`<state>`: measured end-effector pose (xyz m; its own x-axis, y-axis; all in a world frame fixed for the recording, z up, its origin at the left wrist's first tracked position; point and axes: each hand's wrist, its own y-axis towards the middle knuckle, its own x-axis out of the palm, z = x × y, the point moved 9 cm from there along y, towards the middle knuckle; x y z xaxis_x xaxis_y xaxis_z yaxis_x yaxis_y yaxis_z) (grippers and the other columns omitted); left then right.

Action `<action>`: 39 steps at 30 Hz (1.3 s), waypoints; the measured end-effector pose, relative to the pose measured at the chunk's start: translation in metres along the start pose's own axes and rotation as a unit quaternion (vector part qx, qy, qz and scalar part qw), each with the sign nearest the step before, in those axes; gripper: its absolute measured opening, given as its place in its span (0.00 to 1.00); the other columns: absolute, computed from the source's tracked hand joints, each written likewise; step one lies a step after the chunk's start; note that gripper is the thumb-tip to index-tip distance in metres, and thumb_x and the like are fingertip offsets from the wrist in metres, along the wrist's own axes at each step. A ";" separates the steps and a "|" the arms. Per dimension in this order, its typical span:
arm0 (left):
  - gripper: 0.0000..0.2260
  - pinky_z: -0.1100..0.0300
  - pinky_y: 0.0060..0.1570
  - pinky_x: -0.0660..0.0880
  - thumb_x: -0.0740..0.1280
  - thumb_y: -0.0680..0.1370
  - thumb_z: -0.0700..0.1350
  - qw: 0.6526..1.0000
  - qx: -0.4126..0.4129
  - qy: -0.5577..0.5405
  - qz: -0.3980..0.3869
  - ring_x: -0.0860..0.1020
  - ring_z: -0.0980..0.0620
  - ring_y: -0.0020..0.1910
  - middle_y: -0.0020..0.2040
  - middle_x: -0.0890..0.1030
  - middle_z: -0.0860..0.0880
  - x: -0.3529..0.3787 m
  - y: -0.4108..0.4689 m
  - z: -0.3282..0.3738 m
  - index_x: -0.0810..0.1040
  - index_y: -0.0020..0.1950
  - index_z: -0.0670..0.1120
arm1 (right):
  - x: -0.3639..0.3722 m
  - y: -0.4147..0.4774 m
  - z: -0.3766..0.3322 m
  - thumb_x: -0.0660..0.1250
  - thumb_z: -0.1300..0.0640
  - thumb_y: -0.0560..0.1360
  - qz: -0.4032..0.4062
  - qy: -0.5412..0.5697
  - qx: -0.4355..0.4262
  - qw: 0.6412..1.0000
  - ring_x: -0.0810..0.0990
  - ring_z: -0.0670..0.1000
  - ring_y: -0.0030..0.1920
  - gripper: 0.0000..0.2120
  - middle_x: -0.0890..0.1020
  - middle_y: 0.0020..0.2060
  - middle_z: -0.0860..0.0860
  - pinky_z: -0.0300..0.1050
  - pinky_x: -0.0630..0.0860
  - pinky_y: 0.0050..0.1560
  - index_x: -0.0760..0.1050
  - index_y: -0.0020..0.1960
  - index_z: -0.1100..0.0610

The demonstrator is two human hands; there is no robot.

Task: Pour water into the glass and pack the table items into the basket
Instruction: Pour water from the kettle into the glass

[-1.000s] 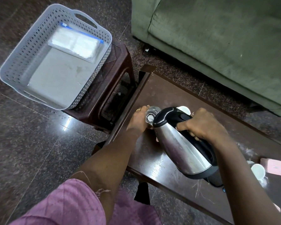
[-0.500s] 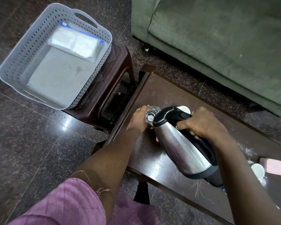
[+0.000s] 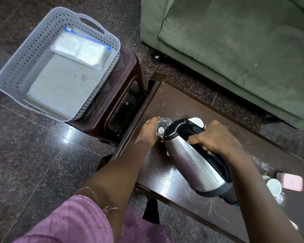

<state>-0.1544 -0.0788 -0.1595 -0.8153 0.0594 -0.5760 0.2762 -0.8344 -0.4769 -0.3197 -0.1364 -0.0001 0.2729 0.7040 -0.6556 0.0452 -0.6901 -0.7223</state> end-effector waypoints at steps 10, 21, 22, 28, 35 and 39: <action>0.21 0.55 0.59 0.70 0.70 0.72 0.44 1.000 -0.006 0.008 -0.006 0.75 0.43 0.61 0.59 0.77 0.42 0.002 0.003 -0.001 0.70 0.62 0.46 | -0.003 -0.006 -0.004 0.73 0.52 0.57 -0.008 0.003 -0.003 1.000 0.74 0.50 0.17 0.13 0.75 0.16 0.50 0.41 0.74 0.27 0.71 0.25 0.57; 0.13 0.55 0.58 0.70 0.63 0.76 0.48 1.000 -0.011 -0.008 0.005 0.75 0.42 0.60 0.58 0.77 0.42 0.003 0.003 -0.002 0.71 0.59 0.46 | -0.004 -0.008 -0.006 0.73 0.51 0.58 0.000 -0.002 -0.003 1.000 0.74 0.49 0.16 0.13 0.75 0.15 0.50 0.40 0.73 0.26 0.72 0.26 0.57; 0.13 0.55 0.58 0.70 0.64 0.76 0.48 1.000 -0.009 -0.010 0.003 0.75 0.42 0.60 0.58 0.77 0.42 0.004 0.003 -0.002 0.71 0.59 0.46 | -0.004 -0.008 -0.007 0.73 0.51 0.58 0.000 -0.002 -0.003 1.000 0.74 0.49 0.16 0.13 0.75 0.15 0.50 0.40 0.73 0.26 0.72 0.26 0.57; 0.16 0.53 0.60 0.71 0.66 0.74 0.47 1.000 -0.012 -0.021 -0.009 0.74 0.43 0.61 0.59 0.76 0.42 0.004 0.002 -0.003 0.70 0.60 0.46 | -0.005 -0.007 -0.006 0.74 0.53 0.58 0.004 0.006 -0.006 1.000 0.73 0.50 0.16 0.15 0.75 0.15 0.50 0.39 0.71 0.24 0.70 0.23 0.57; 0.15 0.52 0.59 0.72 0.67 0.74 0.46 1.000 -0.010 -0.019 -0.005 0.74 0.43 0.60 0.58 0.76 0.43 0.001 0.000 -0.002 0.71 0.59 0.47 | -0.005 -0.008 -0.006 0.74 0.52 0.58 -0.001 0.004 -0.005 1.000 0.73 0.49 0.16 0.14 0.75 0.15 0.50 0.40 0.73 0.25 0.71 0.24 0.57; 0.16 0.52 0.59 0.72 0.67 0.73 0.46 1.000 -0.012 -0.017 -0.006 0.74 0.43 0.61 0.58 0.76 0.43 0.001 0.000 -0.002 0.70 0.59 0.47 | -0.006 -0.009 -0.007 0.74 0.52 0.58 -0.002 0.000 -0.002 1.000 0.74 0.50 0.16 0.13 0.75 0.16 0.50 0.40 0.73 0.25 0.72 0.26 0.58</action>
<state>-0.1540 -0.0775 -0.1613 -0.8356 0.0498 -0.5471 0.2785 -0.8200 -0.5000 -0.3145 -0.1358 0.0115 0.2725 0.7072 -0.6524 0.0496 -0.6875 -0.7245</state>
